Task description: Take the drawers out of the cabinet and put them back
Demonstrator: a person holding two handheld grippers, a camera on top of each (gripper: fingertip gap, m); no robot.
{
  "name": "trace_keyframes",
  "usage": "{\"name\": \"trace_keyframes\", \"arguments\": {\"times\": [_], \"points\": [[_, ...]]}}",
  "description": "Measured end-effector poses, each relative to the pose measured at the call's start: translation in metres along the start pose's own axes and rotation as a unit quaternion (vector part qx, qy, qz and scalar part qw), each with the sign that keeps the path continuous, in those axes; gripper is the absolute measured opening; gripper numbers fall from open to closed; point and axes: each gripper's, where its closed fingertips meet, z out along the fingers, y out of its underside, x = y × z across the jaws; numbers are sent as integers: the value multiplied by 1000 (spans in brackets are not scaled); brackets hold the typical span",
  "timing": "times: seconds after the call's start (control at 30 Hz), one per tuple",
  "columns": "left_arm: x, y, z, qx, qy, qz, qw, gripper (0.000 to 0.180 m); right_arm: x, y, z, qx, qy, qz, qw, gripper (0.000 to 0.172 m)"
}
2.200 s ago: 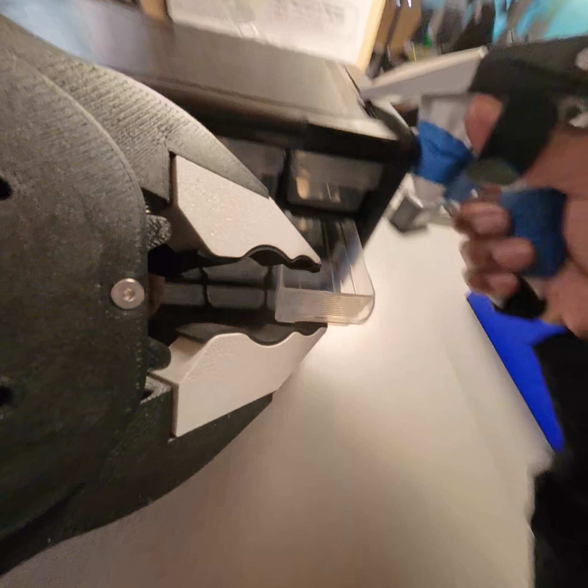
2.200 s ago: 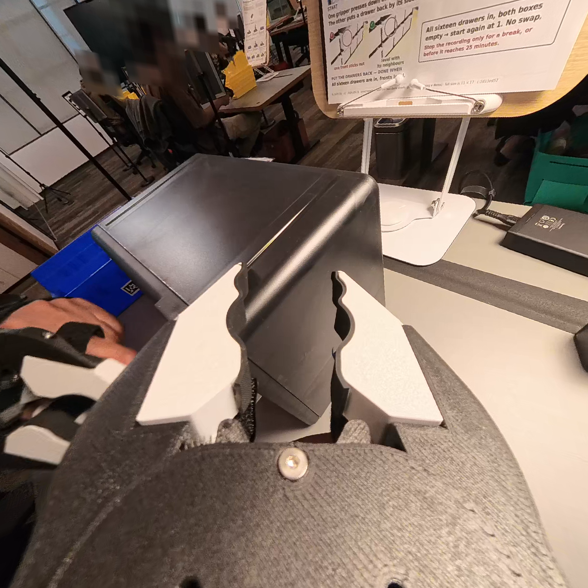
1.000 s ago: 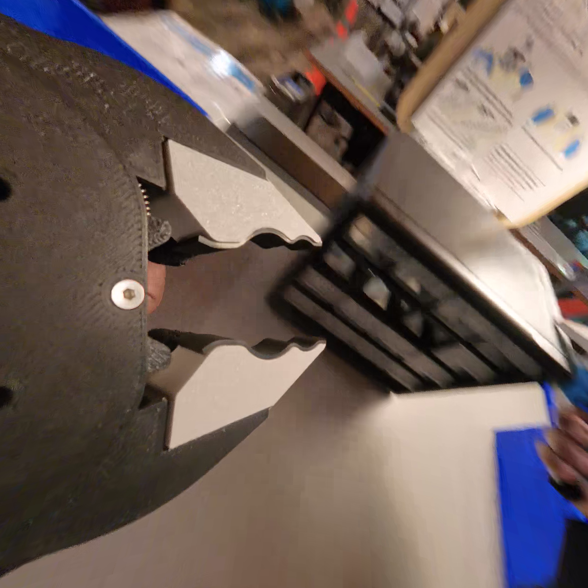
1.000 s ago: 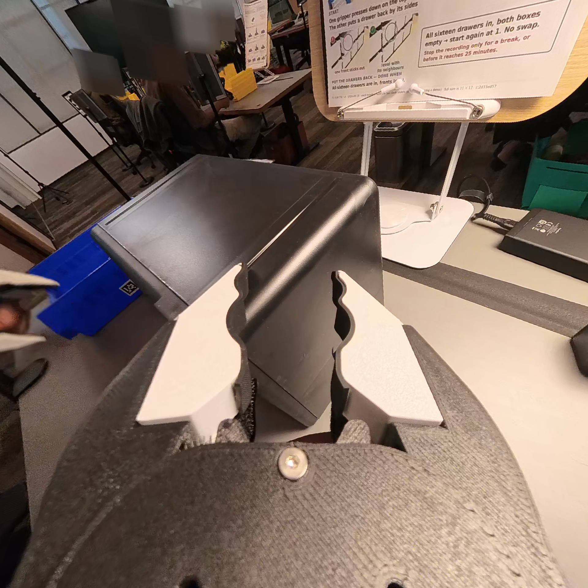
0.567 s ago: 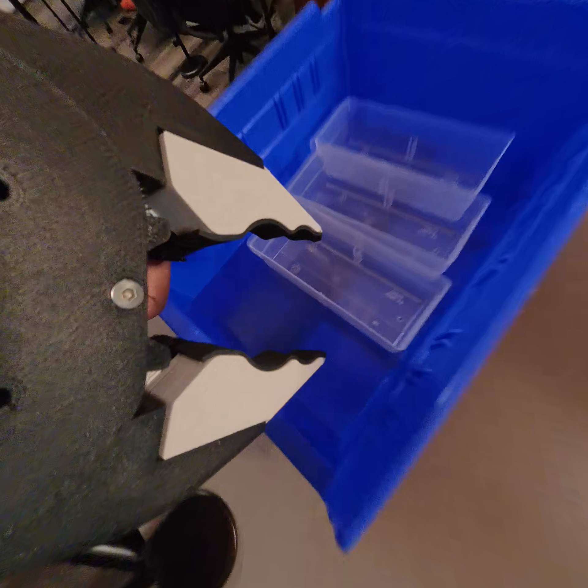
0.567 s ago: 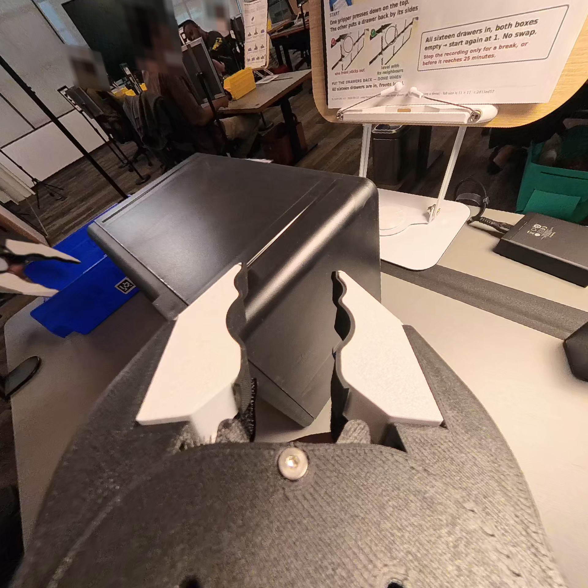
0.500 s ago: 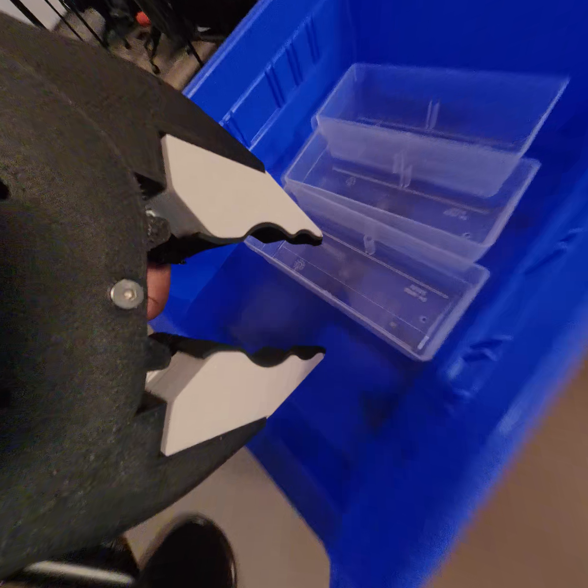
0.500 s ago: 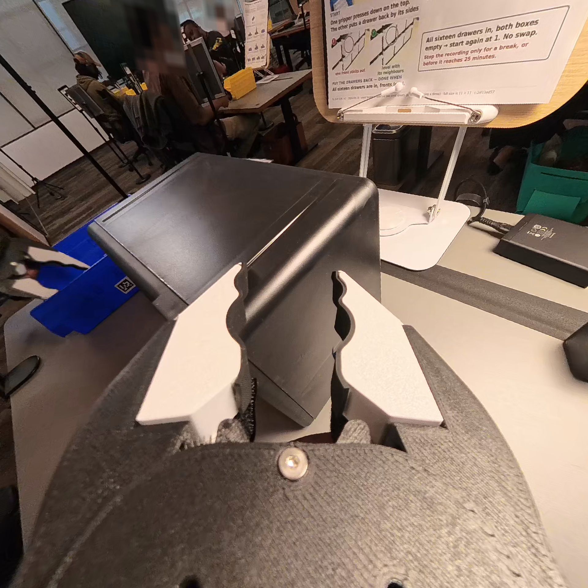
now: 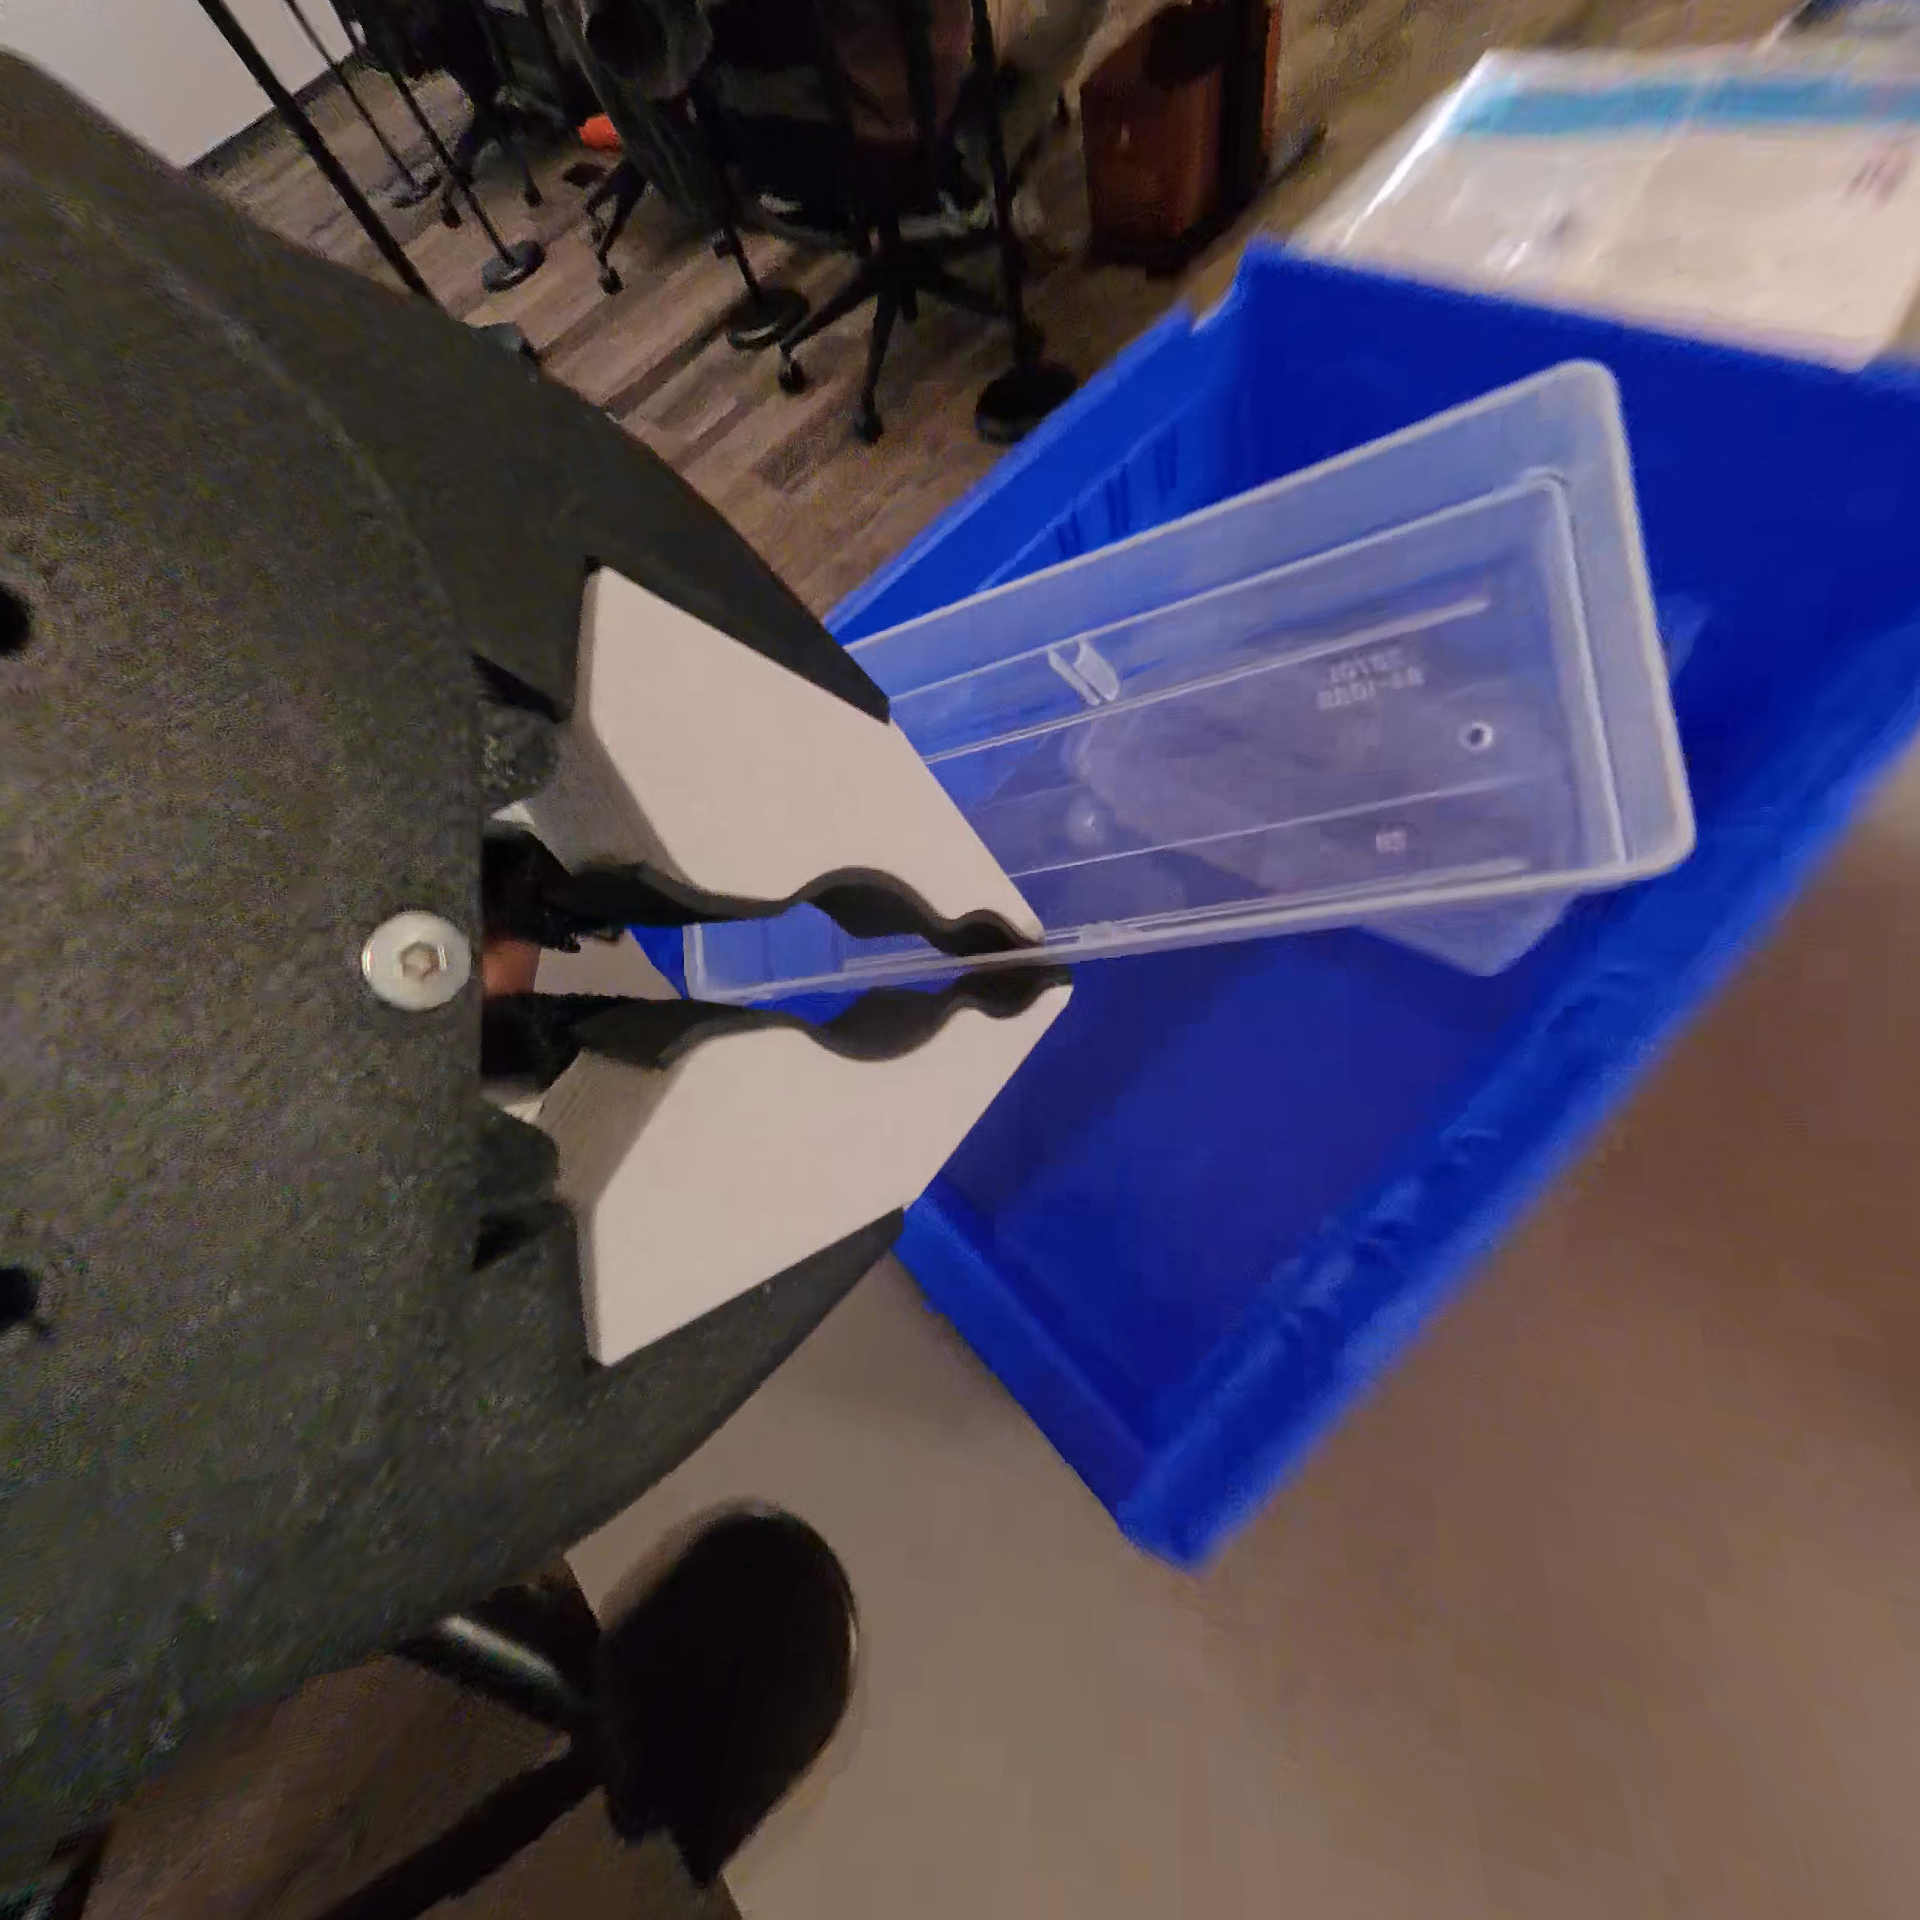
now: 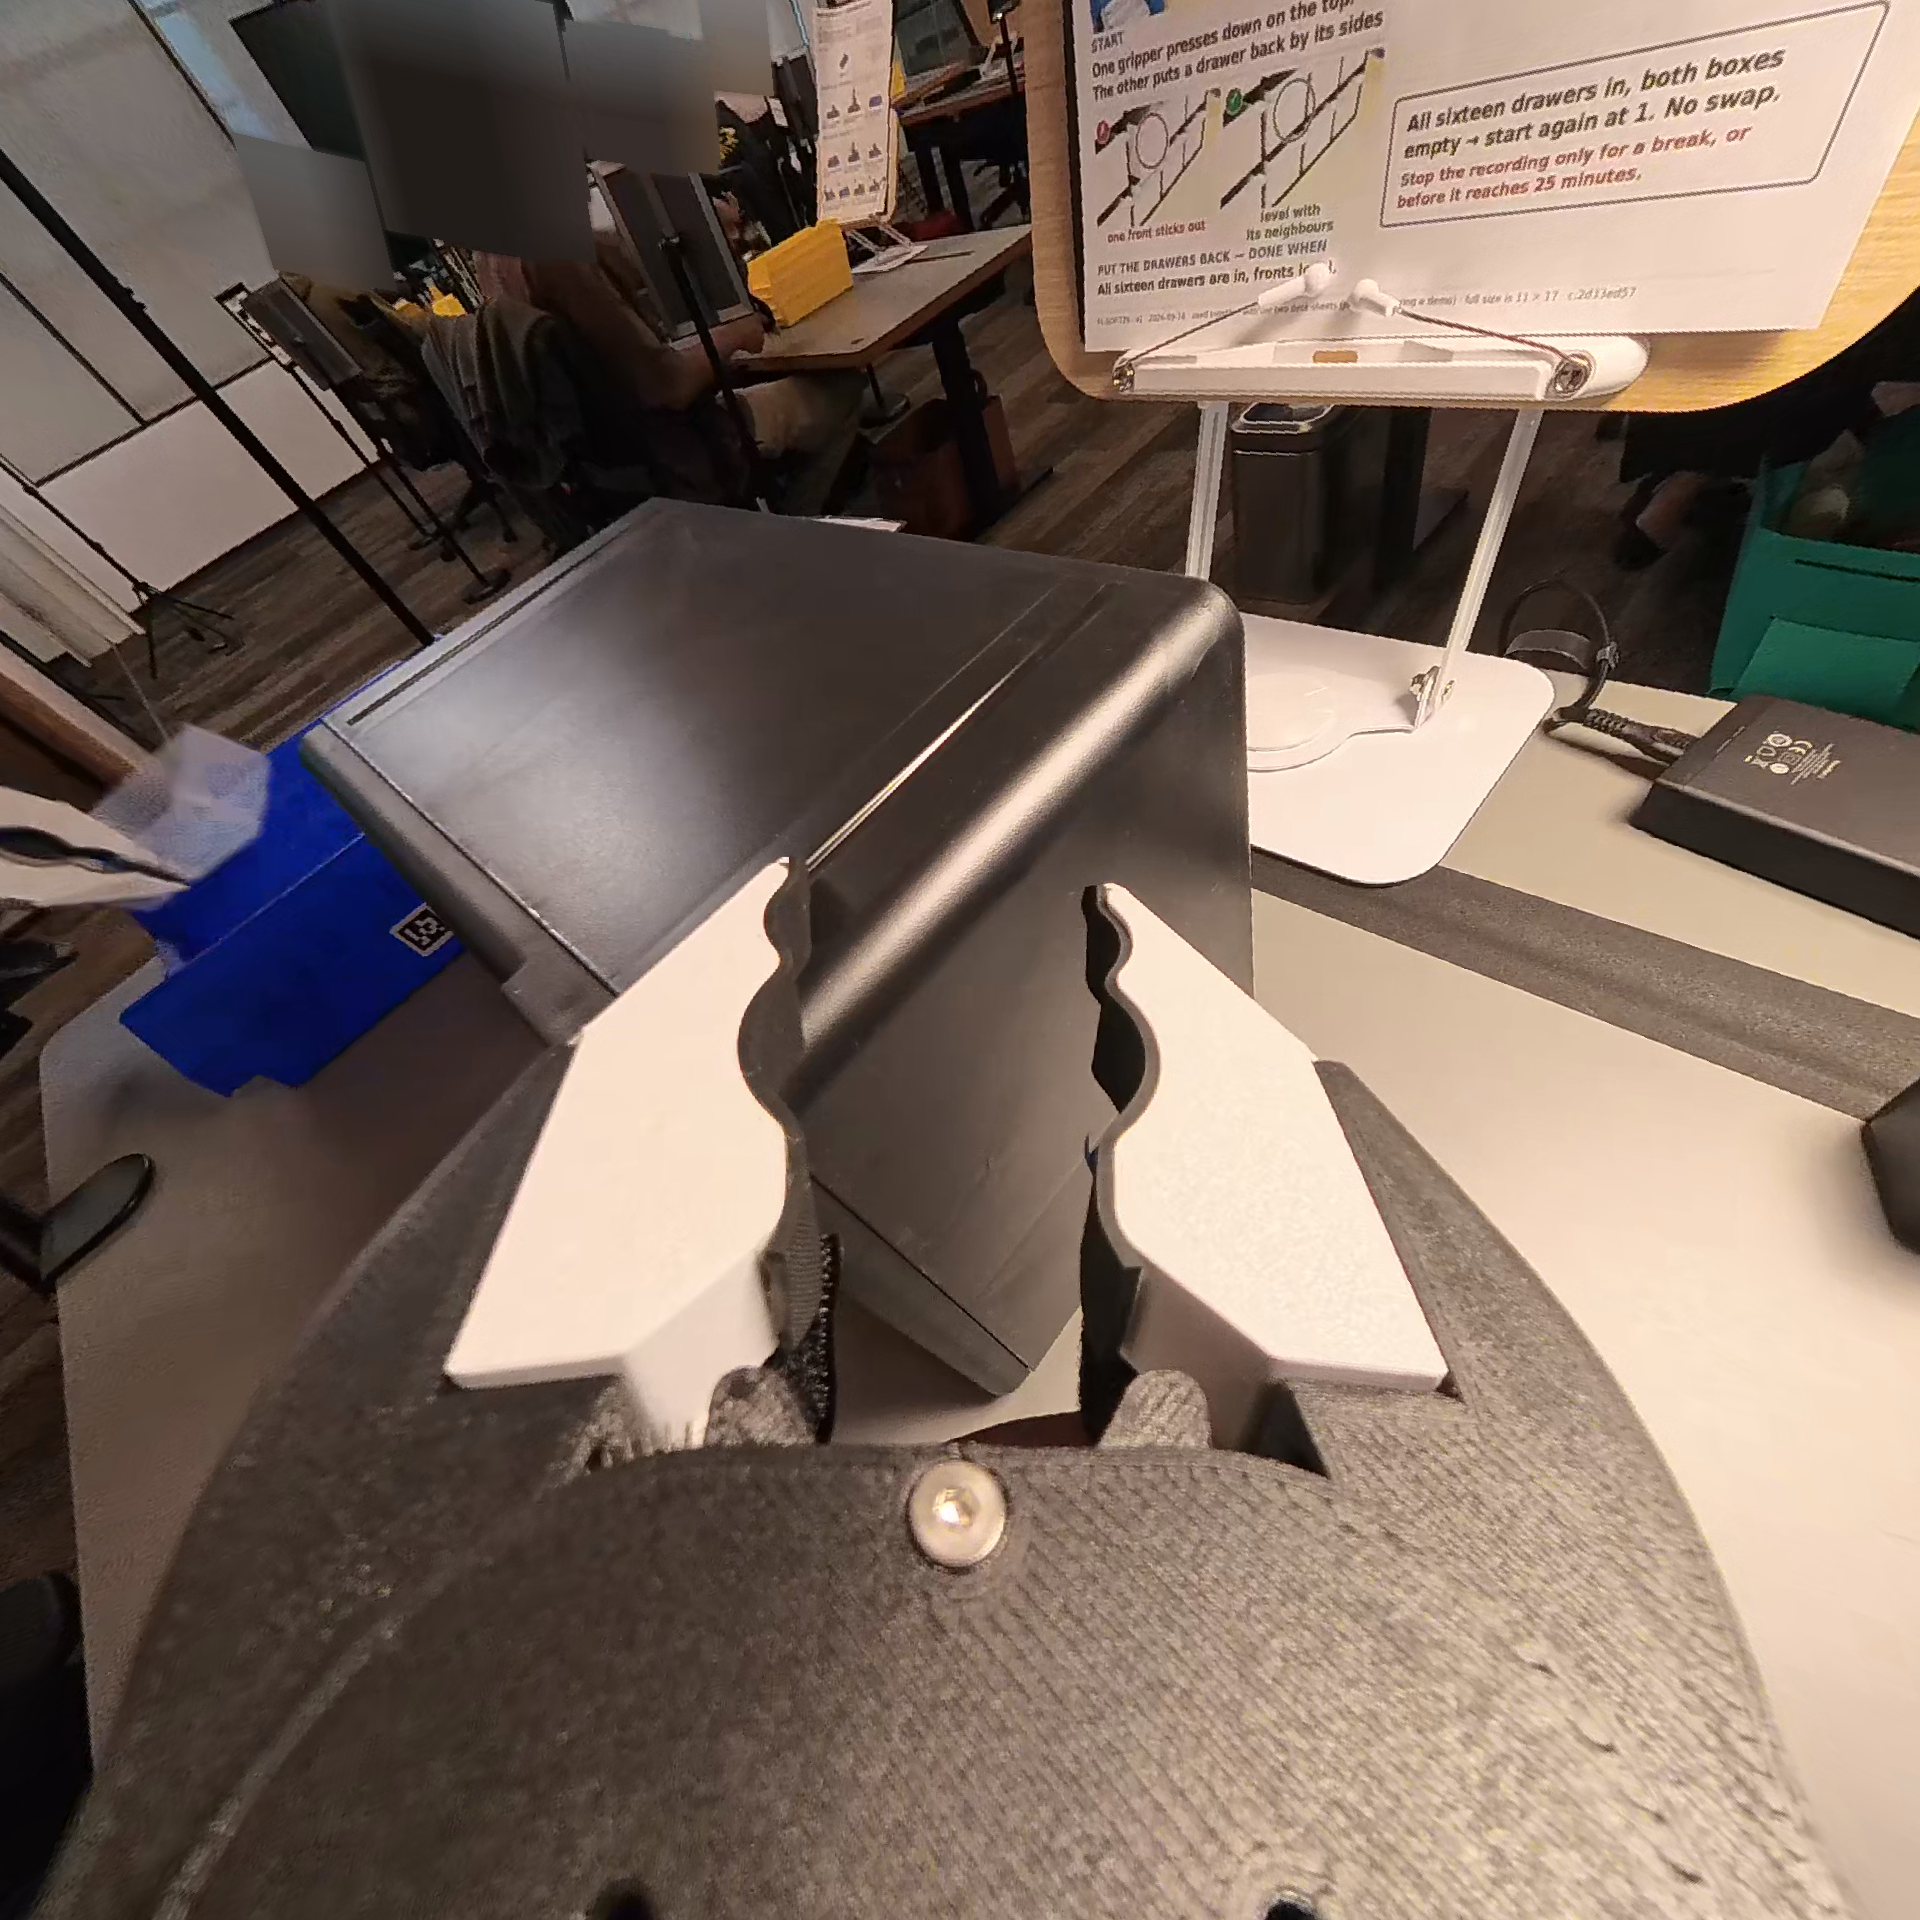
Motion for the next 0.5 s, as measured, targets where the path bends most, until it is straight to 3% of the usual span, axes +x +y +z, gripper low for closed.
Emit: {"name": "trace_keyframes", "arguments": {"times": [0.03, 0.13, 0.23, 0.37, 0.5], "points": [[0, -14, -16, 20, -12, 0, 1000, 1, 0, 0, 0, 0, 0, 0, 1000, 56], [31, -78, -57, 112, 12, 2, 994, 1, 0, 0, 0, 0, 1, -1, 1000, 56], [102, -147, -74, 183, 115, 11, 976, 1, 0, 0, 0, 1, 0, 1, 1000, 56], [190, -200, -42, 170, 212, 39, 962, 2, 0, 0, 0, 2, -2, 2, 1000, 56], [243, -229, 4, 140, 271, 31, 952, 2, 0, 0, 0, 2, -3, 2, 1000, 56]]}}
